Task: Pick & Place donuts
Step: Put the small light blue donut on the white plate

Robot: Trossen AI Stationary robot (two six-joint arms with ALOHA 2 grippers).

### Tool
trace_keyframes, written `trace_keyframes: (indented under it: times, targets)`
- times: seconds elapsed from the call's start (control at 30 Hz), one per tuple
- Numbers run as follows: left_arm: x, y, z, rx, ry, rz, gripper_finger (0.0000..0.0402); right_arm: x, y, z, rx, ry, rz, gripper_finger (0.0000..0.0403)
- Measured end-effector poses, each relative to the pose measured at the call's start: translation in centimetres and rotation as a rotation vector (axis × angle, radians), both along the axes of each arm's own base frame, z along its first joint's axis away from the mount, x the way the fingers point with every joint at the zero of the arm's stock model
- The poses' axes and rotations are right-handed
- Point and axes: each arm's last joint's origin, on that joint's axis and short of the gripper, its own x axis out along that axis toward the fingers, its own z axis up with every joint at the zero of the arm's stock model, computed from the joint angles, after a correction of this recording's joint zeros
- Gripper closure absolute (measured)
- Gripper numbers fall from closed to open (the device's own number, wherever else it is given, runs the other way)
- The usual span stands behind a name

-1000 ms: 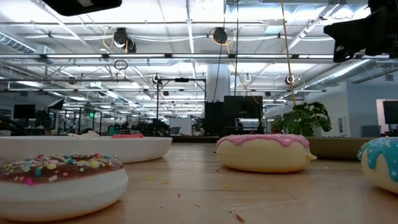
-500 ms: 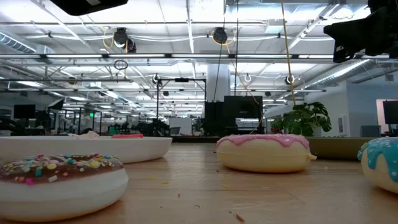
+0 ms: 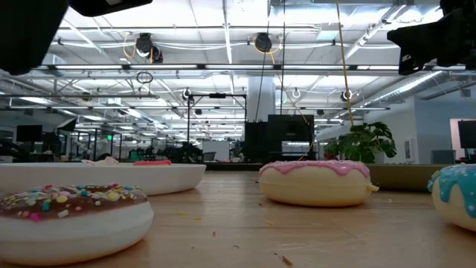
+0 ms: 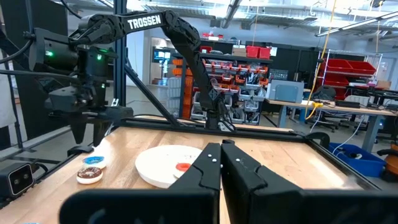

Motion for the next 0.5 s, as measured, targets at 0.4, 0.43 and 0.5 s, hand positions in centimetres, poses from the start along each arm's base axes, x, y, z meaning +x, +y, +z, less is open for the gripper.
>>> trace_keyframes:
  times: [0.4,0.43,0.5]
  targets:
    - [0.2,-0.3,-1.4,0.015,0.023,0.024,0.0079,0.0,0.0,0.0,0.0,0.0,0.0,0.0403]
    - [0.3,-0.3,-1.7,0.014,0.031,0.021,0.0074,0.0,0.0,0.0,0.0,0.0,0.0,0.0403]
    - [0.3,-0.4,-2.1,0.007,0.046,0.017,0.0066,0.0,0.0,0.0,0.0,0.001,0.0,0.0403]
